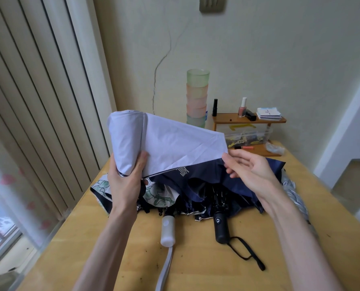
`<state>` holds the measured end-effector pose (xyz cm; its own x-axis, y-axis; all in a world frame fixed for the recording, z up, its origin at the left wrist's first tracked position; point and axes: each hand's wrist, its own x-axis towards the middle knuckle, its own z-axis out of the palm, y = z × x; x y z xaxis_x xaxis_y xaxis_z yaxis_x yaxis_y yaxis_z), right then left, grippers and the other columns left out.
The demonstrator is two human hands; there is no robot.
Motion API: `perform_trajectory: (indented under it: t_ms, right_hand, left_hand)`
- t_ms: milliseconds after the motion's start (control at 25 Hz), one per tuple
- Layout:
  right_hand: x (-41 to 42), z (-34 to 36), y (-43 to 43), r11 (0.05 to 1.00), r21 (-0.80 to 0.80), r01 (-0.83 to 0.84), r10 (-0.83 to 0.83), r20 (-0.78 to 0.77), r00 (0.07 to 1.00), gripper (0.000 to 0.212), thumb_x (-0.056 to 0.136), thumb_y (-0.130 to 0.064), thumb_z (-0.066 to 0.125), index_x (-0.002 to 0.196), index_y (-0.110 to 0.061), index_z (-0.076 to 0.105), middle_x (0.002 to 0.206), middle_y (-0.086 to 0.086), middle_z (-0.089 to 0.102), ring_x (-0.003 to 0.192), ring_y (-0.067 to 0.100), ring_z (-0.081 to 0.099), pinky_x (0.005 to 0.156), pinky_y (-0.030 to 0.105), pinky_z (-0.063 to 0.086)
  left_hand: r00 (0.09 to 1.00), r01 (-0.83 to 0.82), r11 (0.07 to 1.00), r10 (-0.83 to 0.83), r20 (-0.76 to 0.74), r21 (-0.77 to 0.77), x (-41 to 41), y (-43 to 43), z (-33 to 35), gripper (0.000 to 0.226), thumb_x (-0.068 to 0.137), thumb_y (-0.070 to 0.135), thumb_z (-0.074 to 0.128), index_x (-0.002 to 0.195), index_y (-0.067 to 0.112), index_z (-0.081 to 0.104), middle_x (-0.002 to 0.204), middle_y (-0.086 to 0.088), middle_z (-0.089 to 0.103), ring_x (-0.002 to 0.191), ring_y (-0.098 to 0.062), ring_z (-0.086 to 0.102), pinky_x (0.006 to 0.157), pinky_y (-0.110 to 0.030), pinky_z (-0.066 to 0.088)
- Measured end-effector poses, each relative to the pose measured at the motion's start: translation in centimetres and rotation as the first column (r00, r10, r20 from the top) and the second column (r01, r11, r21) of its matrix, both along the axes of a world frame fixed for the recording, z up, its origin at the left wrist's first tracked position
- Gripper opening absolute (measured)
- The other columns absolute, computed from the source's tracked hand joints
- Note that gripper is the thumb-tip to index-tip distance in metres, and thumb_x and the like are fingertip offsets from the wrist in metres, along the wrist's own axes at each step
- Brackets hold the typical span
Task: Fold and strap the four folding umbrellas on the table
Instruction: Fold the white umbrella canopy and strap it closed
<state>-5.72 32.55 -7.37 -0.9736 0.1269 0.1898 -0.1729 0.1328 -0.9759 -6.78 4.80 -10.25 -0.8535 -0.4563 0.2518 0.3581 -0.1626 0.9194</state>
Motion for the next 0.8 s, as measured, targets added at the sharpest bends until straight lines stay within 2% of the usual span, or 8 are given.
perform_trajectory:
  t_ms: [80,160,320,440,520,600,680,800]
  right_hand:
    - [0.3,0.3,-0.3,0.997,-0.017,-0.080,0.080,-0.032,0.996,0.033,0.097,-0.018,0.075,0.129,-0.025,0.069,0.116,-0.012,0.079,0.103,0.005,0.074,0.086,0.024,0.061]
    - [0.4,0.3,-0.3,0.992,-0.031,-0.123,0.121,-0.064,0.991,0.046,0.095,-0.001,0.075,0.133,-0.024,0.065,0.125,-0.009,0.075,0.108,0.010,0.075,0.091,0.025,0.060]
    - [0.2,0.0,-0.9,0.999,-0.013,-0.033,0.031,-0.149,0.988,0.034,0.089,0.004,0.079,0.117,-0.008,0.064,0.108,0.003,0.080,0.100,0.018,0.078,0.089,0.025,0.061]
    - [-0.1,-0.2,-1.4,0.999,0.023,0.026,-0.021,-0.219,0.975,0.016,0.091,0.001,0.078,0.105,-0.004,0.070,0.094,0.005,0.082,0.092,0.020,0.079,0.085,0.028,0.063]
    - [-0.4,-0.4,-1.4,0.997,0.039,0.064,-0.051,-0.258,0.965,0.004,0.096,0.000,0.073,0.098,-0.003,0.072,0.086,0.005,0.081,0.082,0.021,0.080,0.076,0.026,0.063]
    - [-0.6,-0.8,-1.3,0.987,0.094,0.131,-0.097,-0.300,0.949,0.010,0.099,-0.002,0.070,0.090,-0.004,0.067,0.078,0.004,0.079,0.068,0.022,0.077,0.064,0.027,0.059]
    - [-0.6,-1.4,-1.4,0.952,0.190,0.241,-0.156,-0.378,0.912,0.019,0.098,-0.005,0.071,0.080,-0.008,0.062,0.067,0.000,0.075,0.056,0.020,0.070,0.057,0.036,0.058]
    - [-1.1,-2.0,-1.5,0.838,0.335,0.430,-0.227,-0.503,0.834,0.026,0.090,-0.017,0.076,0.070,-0.018,0.059,0.058,-0.007,0.064,0.054,0.018,0.062,0.055,0.045,0.056]
  left_hand:
    - [1.000,0.004,1.000,-0.004,0.000,0.009,-0.1,-0.2,0.0,0.029,0.092,0.030,0.082,0.116,0.026,0.066,0.096,0.006,0.064,0.071,-0.019,0.053,0.055,-0.031,0.051]
    - [1.000,0.005,1.000,-0.005,0.003,0.013,-0.3,-0.4,-0.1,0.030,0.091,0.034,0.083,0.116,0.028,0.066,0.098,0.005,0.065,0.074,-0.021,0.054,0.057,-0.034,0.050]
    - [1.000,0.002,1.000,-0.002,-0.003,0.013,-0.3,-0.5,-0.2,0.033,0.090,0.035,0.084,0.118,0.028,0.067,0.099,0.007,0.068,0.078,-0.020,0.058,0.065,-0.039,0.053]
    - [1.000,0.001,1.000,-0.001,-0.007,-0.002,-0.3,-0.3,-0.3,0.034,0.090,0.035,0.084,0.118,0.027,0.067,0.100,0.009,0.069,0.080,-0.017,0.061,0.070,-0.042,0.056]
    - [1.000,-0.001,1.000,0.001,-0.004,-0.003,-0.3,-0.3,-0.3,0.034,0.089,0.035,0.085,0.117,0.027,0.067,0.098,0.010,0.068,0.079,-0.017,0.060,0.070,-0.043,0.055]
    - [1.000,-0.014,1.000,0.014,0.005,0.007,-0.4,-0.2,-0.3,0.031,0.089,0.035,0.085,0.113,0.028,0.066,0.095,0.010,0.066,0.077,-0.018,0.057,0.067,-0.042,0.053]
    - [0.999,-0.036,0.999,0.035,0.014,0.017,-0.5,0.0,-0.4,0.029,0.088,0.037,0.085,0.109,0.030,0.066,0.093,0.009,0.065,0.076,-0.020,0.055,0.067,-0.044,0.052]
    - [0.998,-0.042,0.998,0.040,0.040,0.041,-0.6,0.1,-0.8,0.033,0.084,0.042,0.087,0.110,0.033,0.068,0.099,0.007,0.069,0.081,-0.022,0.061,0.073,-0.047,0.055]
